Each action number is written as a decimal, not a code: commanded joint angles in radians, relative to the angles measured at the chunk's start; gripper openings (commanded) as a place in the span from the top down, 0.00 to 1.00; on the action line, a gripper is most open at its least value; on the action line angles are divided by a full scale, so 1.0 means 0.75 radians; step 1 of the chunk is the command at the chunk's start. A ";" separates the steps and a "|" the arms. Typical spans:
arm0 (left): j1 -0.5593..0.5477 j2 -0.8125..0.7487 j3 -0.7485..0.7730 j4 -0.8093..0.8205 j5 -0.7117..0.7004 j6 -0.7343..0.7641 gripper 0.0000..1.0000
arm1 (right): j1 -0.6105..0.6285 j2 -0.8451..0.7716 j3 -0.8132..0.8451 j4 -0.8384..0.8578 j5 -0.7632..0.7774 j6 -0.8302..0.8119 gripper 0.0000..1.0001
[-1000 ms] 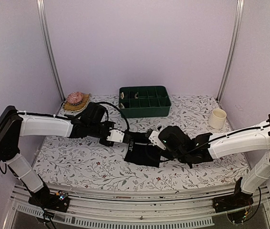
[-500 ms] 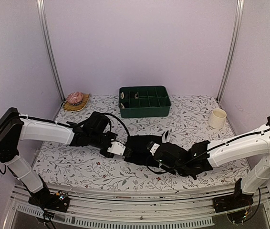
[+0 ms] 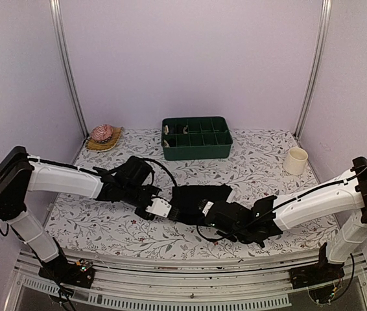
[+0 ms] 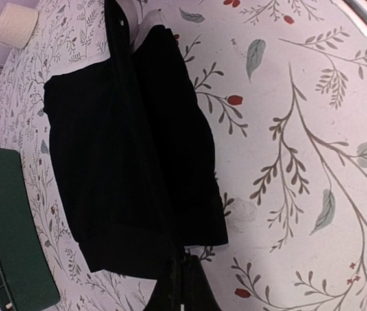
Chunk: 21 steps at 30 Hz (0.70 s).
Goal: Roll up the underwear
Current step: Fold the underwear at the center of the board.
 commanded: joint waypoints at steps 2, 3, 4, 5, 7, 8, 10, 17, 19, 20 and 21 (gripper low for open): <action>-0.016 0.038 -0.016 -0.102 -0.036 -0.030 0.89 | 0.001 0.015 0.011 -0.034 -0.026 -0.002 0.96; -0.017 0.039 -0.015 -0.104 -0.036 -0.032 0.87 | 0.001 0.016 0.012 -0.030 -0.036 -0.008 0.92; -0.017 0.039 -0.013 -0.110 -0.034 -0.032 0.84 | 0.003 0.016 0.013 -0.026 -0.047 -0.014 0.81; -0.016 0.038 -0.012 -0.118 -0.037 -0.034 0.80 | 0.005 0.015 0.012 -0.023 -0.065 -0.022 0.73; -0.017 0.030 -0.003 -0.147 -0.038 -0.036 0.60 | 0.008 0.006 0.016 -0.016 -0.105 -0.043 0.61; -0.013 0.022 -0.002 -0.163 -0.036 -0.036 0.50 | 0.010 -0.003 0.017 -0.015 -0.120 -0.050 0.55; -0.006 -0.009 -0.001 -0.198 -0.023 -0.022 0.46 | 0.012 -0.037 0.022 -0.015 -0.146 -0.061 0.49; 0.035 -0.032 0.000 0.036 -0.114 -0.139 0.38 | 0.012 -0.237 0.024 0.046 -0.201 -0.105 0.42; 0.050 0.022 0.058 0.061 -0.139 -0.183 0.38 | 0.012 -0.259 0.037 0.080 -0.206 -0.116 0.40; 0.065 0.061 0.105 0.048 -0.137 -0.222 0.39 | 0.014 -0.265 0.034 0.102 -0.222 -0.136 0.40; 0.083 0.106 0.170 0.013 -0.124 -0.262 0.40 | 0.024 -0.264 0.024 0.144 -0.233 -0.157 0.40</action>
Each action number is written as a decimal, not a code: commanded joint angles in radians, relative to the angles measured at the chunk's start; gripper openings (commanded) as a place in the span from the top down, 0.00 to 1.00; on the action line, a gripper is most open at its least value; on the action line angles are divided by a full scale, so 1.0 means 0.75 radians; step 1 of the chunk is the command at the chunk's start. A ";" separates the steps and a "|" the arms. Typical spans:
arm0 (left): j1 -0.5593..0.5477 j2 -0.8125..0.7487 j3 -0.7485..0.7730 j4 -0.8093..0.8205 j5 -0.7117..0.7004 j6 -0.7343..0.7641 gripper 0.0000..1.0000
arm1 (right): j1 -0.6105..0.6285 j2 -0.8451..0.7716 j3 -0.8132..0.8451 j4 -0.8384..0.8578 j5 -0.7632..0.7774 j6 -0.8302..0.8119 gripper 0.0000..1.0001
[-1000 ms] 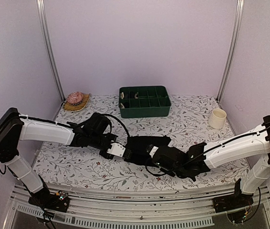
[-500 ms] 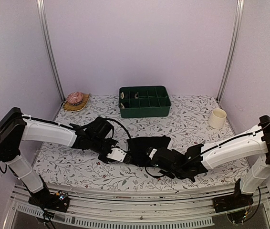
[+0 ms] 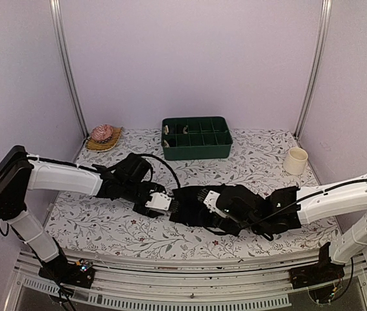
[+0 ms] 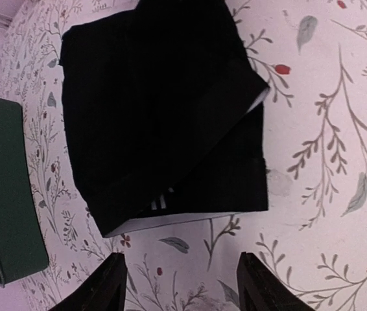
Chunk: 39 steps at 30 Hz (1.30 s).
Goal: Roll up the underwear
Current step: Fold the underwear at the center of the board, then smooth out the underwear at the center of the board.
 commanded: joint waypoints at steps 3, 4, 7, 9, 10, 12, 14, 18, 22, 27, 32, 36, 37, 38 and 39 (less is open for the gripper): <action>0.121 0.240 0.349 -0.069 0.055 -0.233 0.43 | 0.039 0.016 -0.045 0.321 -0.061 -0.201 0.40; 0.142 0.272 0.377 -0.077 0.071 -0.251 0.43 | 0.041 0.047 -0.057 0.367 -0.060 -0.239 0.40; 0.182 0.326 0.414 -0.071 0.108 -0.274 0.42 | 0.041 0.164 -0.059 0.492 -0.040 -0.366 0.41; 0.191 0.341 0.419 -0.074 0.123 -0.288 0.42 | 0.041 0.240 -0.043 0.557 -0.034 -0.438 0.42; 0.194 0.345 0.414 -0.073 0.130 -0.290 0.42 | 0.041 0.279 -0.034 0.584 -0.032 -0.488 0.42; 0.202 0.337 0.395 -0.054 0.142 -0.305 0.42 | 0.040 0.353 -0.006 0.618 -0.031 -0.553 0.42; 0.217 0.323 0.372 -0.031 0.178 -0.316 0.42 | 0.036 0.427 0.026 0.627 -0.030 -0.609 0.43; 0.232 0.320 0.341 0.021 0.199 -0.357 0.42 | 0.019 0.544 0.073 0.645 -0.045 -0.665 0.44; 0.241 0.322 0.320 0.046 0.185 -0.392 0.42 | 0.005 0.622 0.111 0.685 -0.032 -0.693 0.47; 0.263 0.302 0.276 0.085 0.218 -0.407 0.42 | -0.009 0.648 0.131 0.694 -0.050 -0.711 0.63; 0.275 0.306 0.270 0.085 0.220 -0.408 0.42 | -0.009 0.649 0.128 0.692 -0.087 -0.712 0.87; 0.282 0.305 0.272 0.087 0.224 -0.413 0.42 | -0.015 0.644 0.141 0.691 -0.099 -0.707 0.97; 0.283 0.303 0.273 0.087 0.226 -0.417 0.42 | -0.018 0.641 0.144 0.691 -0.103 -0.708 0.98; 0.283 0.301 0.273 0.088 0.226 -0.420 0.42 | -0.022 0.636 0.147 0.691 -0.106 -0.706 0.98; 0.285 0.299 0.273 0.092 0.225 -0.425 0.42 | -0.024 0.629 0.152 0.692 -0.110 -0.705 0.98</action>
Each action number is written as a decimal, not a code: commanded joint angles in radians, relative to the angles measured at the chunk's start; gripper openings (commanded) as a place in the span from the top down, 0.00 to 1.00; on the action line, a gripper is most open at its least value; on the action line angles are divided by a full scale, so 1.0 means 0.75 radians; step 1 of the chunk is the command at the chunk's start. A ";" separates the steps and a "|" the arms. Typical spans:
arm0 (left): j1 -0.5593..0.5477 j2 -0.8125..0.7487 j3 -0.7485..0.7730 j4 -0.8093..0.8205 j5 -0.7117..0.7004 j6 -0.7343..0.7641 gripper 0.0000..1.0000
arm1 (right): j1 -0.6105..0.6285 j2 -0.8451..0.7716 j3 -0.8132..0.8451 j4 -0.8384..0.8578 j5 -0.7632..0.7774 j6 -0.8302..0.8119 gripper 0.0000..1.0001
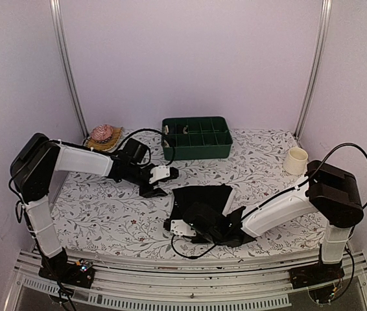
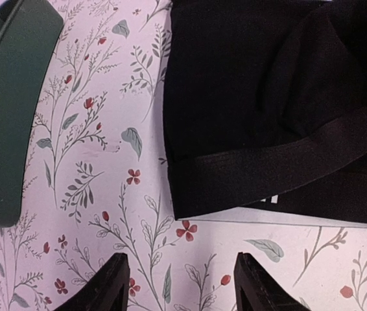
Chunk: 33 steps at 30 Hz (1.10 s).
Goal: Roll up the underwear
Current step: Smooth out the underwear at the center of the board.
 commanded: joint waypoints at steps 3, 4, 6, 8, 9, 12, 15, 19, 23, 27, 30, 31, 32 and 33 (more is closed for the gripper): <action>0.025 -0.032 -0.008 0.058 -0.004 -0.065 0.42 | -0.046 -0.041 0.079 0.022 -0.014 0.039 0.98; 0.029 -0.033 -0.005 0.068 -0.017 -0.085 0.42 | -0.058 -0.054 0.094 0.020 0.001 0.058 0.98; 0.038 -0.036 0.002 0.084 -0.040 -0.115 0.42 | -0.084 -0.080 0.124 0.017 0.030 0.103 0.98; 0.048 -0.036 0.010 0.090 -0.043 -0.146 0.42 | -0.103 -0.104 0.153 0.009 0.037 0.145 0.98; 0.051 -0.036 0.013 0.090 -0.045 -0.156 0.42 | -0.110 -0.112 0.162 0.010 0.032 0.168 0.98; 0.056 -0.034 0.019 0.101 -0.063 -0.190 0.42 | -0.111 -0.094 0.206 -0.001 0.035 0.183 0.98; 0.061 -0.026 0.029 0.108 -0.079 -0.230 0.42 | -0.110 -0.035 0.260 -0.036 0.013 0.185 0.98; 0.072 -0.020 0.040 0.115 -0.092 -0.265 0.41 | -0.108 0.019 0.296 -0.061 -0.073 0.196 0.98; 0.079 -0.020 0.044 0.104 -0.081 -0.260 0.41 | -0.101 0.050 0.298 -0.094 -0.169 0.199 0.98; 0.083 -0.024 0.036 0.102 -0.071 -0.252 0.41 | -0.091 0.080 0.298 -0.132 -0.262 0.192 0.94; 0.083 -0.025 0.034 0.098 -0.067 -0.249 0.40 | -0.086 0.092 0.354 -0.177 -0.300 0.204 0.63; 0.083 -0.027 0.035 0.092 -0.063 -0.243 0.40 | -0.083 0.084 0.355 -0.188 -0.300 0.211 0.53; 0.083 -0.029 0.036 0.085 -0.058 -0.239 0.40 | -0.083 0.067 0.351 -0.196 -0.304 0.216 0.44; 0.083 -0.033 0.038 0.077 -0.050 -0.236 0.40 | -0.083 0.042 0.340 -0.201 -0.307 0.226 0.41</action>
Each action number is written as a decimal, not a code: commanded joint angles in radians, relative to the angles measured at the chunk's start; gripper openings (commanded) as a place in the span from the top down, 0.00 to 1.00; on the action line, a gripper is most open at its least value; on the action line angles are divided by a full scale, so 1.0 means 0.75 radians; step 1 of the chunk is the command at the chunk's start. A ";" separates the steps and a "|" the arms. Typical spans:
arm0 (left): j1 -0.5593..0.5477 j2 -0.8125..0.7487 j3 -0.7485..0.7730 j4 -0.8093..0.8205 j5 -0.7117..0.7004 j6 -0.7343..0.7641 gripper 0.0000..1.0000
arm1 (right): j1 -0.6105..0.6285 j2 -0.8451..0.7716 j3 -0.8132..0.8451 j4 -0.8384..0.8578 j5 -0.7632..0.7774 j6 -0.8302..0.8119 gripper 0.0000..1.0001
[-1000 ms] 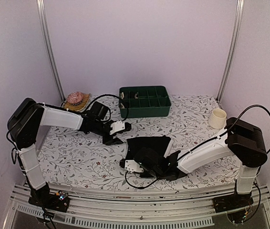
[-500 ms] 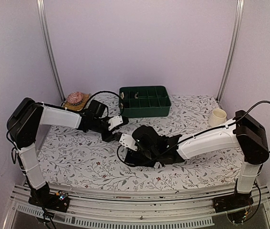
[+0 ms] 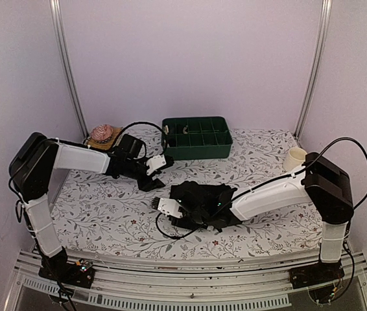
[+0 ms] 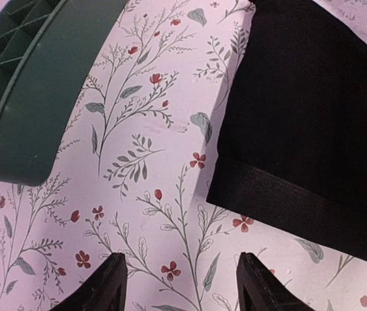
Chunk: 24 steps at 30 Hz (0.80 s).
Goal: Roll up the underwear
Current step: Smooth out the underwear at the center of the board.
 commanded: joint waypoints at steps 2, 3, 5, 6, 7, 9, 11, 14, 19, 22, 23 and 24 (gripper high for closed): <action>0.020 -0.044 0.027 -0.020 0.042 0.015 0.39 | 0.012 -0.102 0.010 -0.057 -0.062 0.039 0.39; 0.020 -0.052 0.028 -0.027 0.055 0.020 0.39 | 0.010 -0.137 -0.033 -0.067 -0.061 0.043 0.39; 0.020 -0.067 0.036 -0.059 0.093 0.037 0.39 | 0.010 -0.208 -0.086 -0.098 -0.056 0.045 0.39; 0.019 -0.074 0.038 -0.077 0.119 0.046 0.38 | 0.010 -0.243 -0.119 -0.113 -0.052 0.047 0.39; 0.015 -0.081 0.040 -0.104 0.147 0.060 0.39 | 0.014 -0.280 -0.160 -0.123 -0.041 0.047 0.40; 0.003 -0.094 0.035 -0.139 0.192 0.080 0.39 | 0.020 -0.338 -0.239 -0.139 -0.006 0.047 0.41; -0.021 -0.099 0.022 -0.161 0.213 0.098 0.39 | 0.030 -0.378 -0.309 -0.152 0.016 0.048 0.43; -0.058 -0.096 0.001 -0.163 0.203 0.095 0.39 | 0.063 -0.395 -0.385 -0.152 0.045 0.046 0.45; -0.093 -0.106 -0.039 -0.165 0.188 0.063 0.38 | 0.120 -0.319 -0.414 -0.179 0.139 0.069 0.47; -0.111 -0.140 -0.072 -0.161 0.184 0.040 0.36 | 0.138 -0.292 -0.443 -0.159 0.223 0.082 0.47; -0.119 -0.152 -0.088 -0.152 0.177 0.030 0.35 | 0.142 -0.282 -0.451 -0.152 0.260 0.082 0.48; -0.126 -0.164 -0.105 -0.140 0.170 0.024 0.35 | 0.146 -0.275 -0.460 -0.147 0.296 0.087 0.49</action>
